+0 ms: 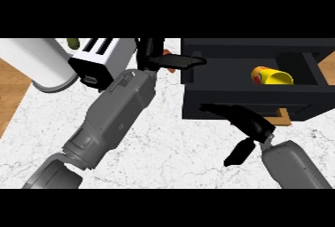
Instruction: Pick up the cup, place it into the drawer and close the drawer
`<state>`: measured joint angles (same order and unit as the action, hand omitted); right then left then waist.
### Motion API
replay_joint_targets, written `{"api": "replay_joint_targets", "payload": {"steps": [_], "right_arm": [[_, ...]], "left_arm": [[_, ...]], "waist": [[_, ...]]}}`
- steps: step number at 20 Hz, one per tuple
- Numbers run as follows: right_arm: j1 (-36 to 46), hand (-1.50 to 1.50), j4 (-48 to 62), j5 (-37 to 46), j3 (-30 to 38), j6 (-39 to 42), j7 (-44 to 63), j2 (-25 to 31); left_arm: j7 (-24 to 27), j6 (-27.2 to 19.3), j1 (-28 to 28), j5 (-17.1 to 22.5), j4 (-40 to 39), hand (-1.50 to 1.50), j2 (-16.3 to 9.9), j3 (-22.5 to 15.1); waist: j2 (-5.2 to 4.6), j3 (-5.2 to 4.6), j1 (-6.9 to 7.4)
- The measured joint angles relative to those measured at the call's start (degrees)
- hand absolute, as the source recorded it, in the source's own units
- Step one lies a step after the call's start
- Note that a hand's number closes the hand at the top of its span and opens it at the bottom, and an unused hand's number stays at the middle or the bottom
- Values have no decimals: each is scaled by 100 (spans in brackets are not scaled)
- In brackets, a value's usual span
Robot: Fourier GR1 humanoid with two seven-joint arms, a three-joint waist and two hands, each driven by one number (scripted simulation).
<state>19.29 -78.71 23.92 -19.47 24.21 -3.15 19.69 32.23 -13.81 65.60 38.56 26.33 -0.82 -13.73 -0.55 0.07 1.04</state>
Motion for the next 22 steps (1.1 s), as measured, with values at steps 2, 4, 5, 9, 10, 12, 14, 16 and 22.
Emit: {"api": "replay_joint_targets", "payload": {"steps": [2, 4, 5, 9, 10, 12, 14, 16, 22], "right_arm": [[281, 150, 721, 231, -19, -148, -272, -66], [525, 150, 1429, 444, -2, -406, -474, -200], [672, 150, 1752, 521, 50, -534, -594, -234], [1314, 150, 2874, 581, 407, -901, -1172, -282], [1475, 150, 3109, 570, 502, -994, -1238, -334], [1797, 150, 3564, 533, 718, -1120, -1485, -289], [2112, 150, 3945, 465, 953, -1255, -1643, -248], [2393, 150, 4258, 355, 1196, -1306, -1803, -142], [2503, 150, 4613, 74, 1466, -1051, -2133, -86]], "left_arm": [[76, 91, -172, -2, 98, -150, -78, 21], [39, 188, -350, 5, 277, -150, -173, 18], [-20, 260, -410, 15, 357, -150, -248, 18], [-81, 499, -751, 30, 666, -150, -484, 3], [-108, 534, -832, 34, 755, -150, -495, -16], [-172, 617, -954, 55, 888, -150, -593, -12], [-214, 659, -1036, 71, 1028, -150, -656, -9], [-254, 759, -1177, 80, 1150, -150, -754, -23], [-362, 958, -1421, 99, 1387, -150, -954, -48]], "waist": [[-9, 2, 93], [-2, 3, 188], [4, -3, 235], [-8, -6, 396], [-12, -3, 455], [-35, 7, 508], [-59, 14, 589], [-79, 23, 651], [-80, 41, 742]]}}
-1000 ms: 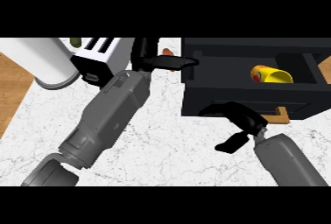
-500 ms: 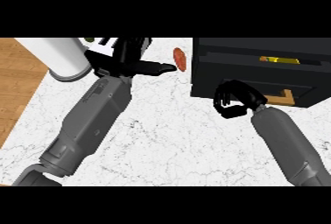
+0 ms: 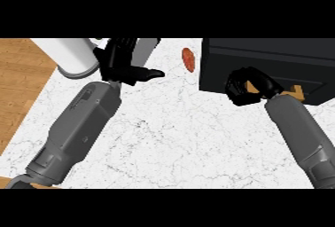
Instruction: Pick up the cup, place it into the drawer and close the drawer
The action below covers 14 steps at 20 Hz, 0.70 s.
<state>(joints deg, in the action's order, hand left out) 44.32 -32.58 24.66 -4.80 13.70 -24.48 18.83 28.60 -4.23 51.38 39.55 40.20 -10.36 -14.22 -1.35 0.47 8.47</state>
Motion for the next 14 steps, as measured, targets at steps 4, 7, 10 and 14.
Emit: {"api": "replay_joint_targets", "payload": {"steps": [4, 7, 10, 14], "right_arm": [[-6, 150, 26, -181, 115, 249, -59, 54], [-32, 150, -10, -311, 170, 491, -71, 120], [-59, 150, -71, -447, 224, 723, -50, 174], [-121, 150, -165, -611, 285, 1004, -26, 252]], "left_arm": [[-46, 157, -122, 11, 116, -150, -87, -29], [-73, 266, -200, 11, 185, -150, -133, -61], [-72, 346, -264, 24, 243, -150, -142, -74], [-63, 426, -356, 35, 312, -150, -141, -96]], "waist": [[-9, 9, 56], [-23, 21, 104], [-44, 36, 137], [-67, 49, 193]]}}
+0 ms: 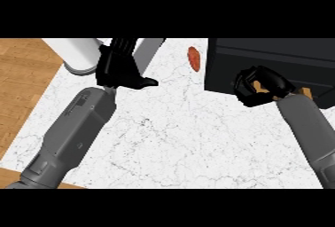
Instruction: Pick up the cup, place it into the drawer and close the drawer
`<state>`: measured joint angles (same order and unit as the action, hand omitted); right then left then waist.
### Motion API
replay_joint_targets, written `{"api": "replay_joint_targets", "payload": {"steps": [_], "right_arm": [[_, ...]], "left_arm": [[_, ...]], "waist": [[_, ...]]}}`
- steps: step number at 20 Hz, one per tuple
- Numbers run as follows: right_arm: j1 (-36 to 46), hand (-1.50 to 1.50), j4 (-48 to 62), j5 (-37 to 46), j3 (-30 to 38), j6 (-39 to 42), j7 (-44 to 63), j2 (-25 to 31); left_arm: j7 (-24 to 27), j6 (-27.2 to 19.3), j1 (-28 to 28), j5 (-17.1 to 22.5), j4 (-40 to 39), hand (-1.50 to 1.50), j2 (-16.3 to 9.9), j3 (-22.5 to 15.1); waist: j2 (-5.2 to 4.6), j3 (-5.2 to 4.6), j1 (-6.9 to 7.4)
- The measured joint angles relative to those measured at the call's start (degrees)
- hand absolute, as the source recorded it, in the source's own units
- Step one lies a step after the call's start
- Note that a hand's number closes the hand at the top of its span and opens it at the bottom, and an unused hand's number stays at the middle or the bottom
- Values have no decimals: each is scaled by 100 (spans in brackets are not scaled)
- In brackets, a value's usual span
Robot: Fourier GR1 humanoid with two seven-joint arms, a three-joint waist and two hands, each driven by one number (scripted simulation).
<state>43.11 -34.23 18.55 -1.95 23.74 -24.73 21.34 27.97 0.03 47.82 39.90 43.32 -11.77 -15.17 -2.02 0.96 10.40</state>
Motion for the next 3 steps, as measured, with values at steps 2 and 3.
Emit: {"api": "replay_joint_targets", "payload": {"steps": [2, 3], "right_arm": [[-24, 150, -50, -77, 23, 148, 12, 41], [-42, 150, -69, -104, 33, 190, 22, 55]], "left_arm": [[-4, 36, -21, 3, 27, -150, -15, -4], [-13, 50, -27, 8, 48, -150, -24, -5]], "waist": [[-16, 10, 22], [-15, 13, 36]]}}
